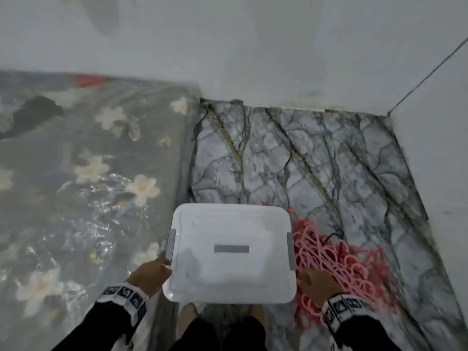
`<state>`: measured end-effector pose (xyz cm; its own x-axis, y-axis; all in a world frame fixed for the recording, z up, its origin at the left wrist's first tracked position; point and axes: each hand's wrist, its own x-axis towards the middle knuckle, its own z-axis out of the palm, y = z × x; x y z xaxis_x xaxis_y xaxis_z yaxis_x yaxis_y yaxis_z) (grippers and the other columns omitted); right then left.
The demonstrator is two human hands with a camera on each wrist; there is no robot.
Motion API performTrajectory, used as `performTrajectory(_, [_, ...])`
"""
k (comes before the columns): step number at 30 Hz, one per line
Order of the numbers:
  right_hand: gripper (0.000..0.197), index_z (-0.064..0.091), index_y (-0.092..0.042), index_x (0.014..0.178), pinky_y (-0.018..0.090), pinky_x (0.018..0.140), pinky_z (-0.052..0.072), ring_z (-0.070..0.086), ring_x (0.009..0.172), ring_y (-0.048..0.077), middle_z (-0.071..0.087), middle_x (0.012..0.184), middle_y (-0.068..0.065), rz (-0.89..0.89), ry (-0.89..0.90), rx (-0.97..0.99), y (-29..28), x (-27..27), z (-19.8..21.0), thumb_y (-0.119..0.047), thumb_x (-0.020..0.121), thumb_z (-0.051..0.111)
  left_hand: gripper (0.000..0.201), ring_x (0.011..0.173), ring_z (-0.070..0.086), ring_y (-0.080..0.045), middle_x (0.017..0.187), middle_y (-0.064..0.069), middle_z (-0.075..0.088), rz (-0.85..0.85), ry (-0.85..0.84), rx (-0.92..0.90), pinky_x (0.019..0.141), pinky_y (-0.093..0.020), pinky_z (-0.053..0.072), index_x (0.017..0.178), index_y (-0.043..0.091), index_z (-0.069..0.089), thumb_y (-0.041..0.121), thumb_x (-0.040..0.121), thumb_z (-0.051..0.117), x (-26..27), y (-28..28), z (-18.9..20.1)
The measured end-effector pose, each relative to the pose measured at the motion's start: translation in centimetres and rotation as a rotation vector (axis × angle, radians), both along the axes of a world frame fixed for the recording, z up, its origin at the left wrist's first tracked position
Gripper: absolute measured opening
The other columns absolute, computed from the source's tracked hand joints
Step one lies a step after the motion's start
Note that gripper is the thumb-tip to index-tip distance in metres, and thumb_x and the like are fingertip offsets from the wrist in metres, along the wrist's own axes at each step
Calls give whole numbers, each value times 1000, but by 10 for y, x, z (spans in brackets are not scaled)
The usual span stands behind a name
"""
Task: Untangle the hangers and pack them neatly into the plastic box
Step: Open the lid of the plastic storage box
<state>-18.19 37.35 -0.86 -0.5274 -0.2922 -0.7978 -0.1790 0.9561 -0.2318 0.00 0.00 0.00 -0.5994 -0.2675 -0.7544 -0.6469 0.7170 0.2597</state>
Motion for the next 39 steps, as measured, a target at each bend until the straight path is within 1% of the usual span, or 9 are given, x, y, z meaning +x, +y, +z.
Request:
performTrajectory(4, [20, 45, -18, 109, 23, 73, 36, 47, 85, 16, 56, 89, -8, -67, 51, 4, -11, -19, -60, -31, 94, 51, 39, 115, 56, -26, 127, -13, 58, 190, 114, 36, 95, -30, 41, 130, 3, 45, 19, 96, 52, -17, -18, -64])
performTrajectory(7, [49, 46, -4, 128, 34, 87, 45, 58, 107, 27, 60, 118, 9, -179, 122, -55, -19, -35, -107, -33, 91, 60, 39, 117, 54, -32, 127, -19, 56, 269, 163, 9, 97, -36, 41, 128, -1, 48, 18, 94, 55, -30, -32, -115])
performTrajectory(11, [56, 51, 4, 121, 40, 84, 48, 61, 102, 34, 62, 115, 21, -342, 279, -123, -33, -63, -158, -35, 84, 68, 14, 93, 61, -33, 84, -13, 60, 409, 363, -25, 73, -35, 42, 83, 14, 55, 22, 95, 54, -54, -47, -163])
performTrajectory(13, [55, 50, 2, 119, 36, 84, 45, 59, 102, 32, 62, 112, 20, -425, 353, -147, -39, -77, -178, -34, 83, 70, 12, 99, 60, -31, 92, -10, 61, 474, 416, -41, 80, -33, 42, 94, 13, 56, 25, 95, 55, -64, -55, -183])
performTrajectory(16, [56, 51, 0, 123, 36, 86, 45, 60, 104, 31, 63, 113, 16, -502, 408, -200, -46, -99, -202, -31, 81, 72, 44, 109, 58, -34, 116, -16, 62, 481, 375, -57, 94, -39, 44, 121, 2, 52, 36, 94, 55, -80, -69, -206])
performTrajectory(21, [57, 44, -6, 126, 29, 80, 42, 57, 106, 28, 58, 121, 14, -502, 400, -209, -40, -120, -218, -25, 80, 72, 36, 84, 63, -35, 94, -23, 65, 346, 343, 39, 78, -44, 54, 101, 0, 62, 34, 91, 60, -92, -91, -208])
performTrajectory(27, [53, 46, -10, 122, 34, 82, 47, 57, 106, 27, 59, 121, 10, -432, 436, -222, -34, -121, -219, -29, 80, 72, 33, 74, 58, -30, 92, -22, 63, 283, 404, -27, 65, -32, 53, 98, -2, 59, 31, 93, 58, -90, -91, -213])
performTrajectory(34, [64, 42, -12, 135, 37, 91, 47, 55, 113, 30, 53, 131, 10, -311, 402, -88, -29, -95, -200, -42, 83, 64, 37, 104, 58, -34, 115, -21, 61, 258, 440, -206, 86, -34, 46, 113, -2, 58, 29, 93, 58, -63, -63, -206])
performTrajectory(39, [52, 50, -8, 125, 41, 102, 39, 51, 120, 34, 53, 130, 17, -270, 464, -26, -17, -60, -194, -45, 88, 52, 34, 108, 59, -34, 117, -22, 62, 333, 443, -212, 91, -36, 48, 114, -5, 61, 23, 94, 57, -31, -39, -195])
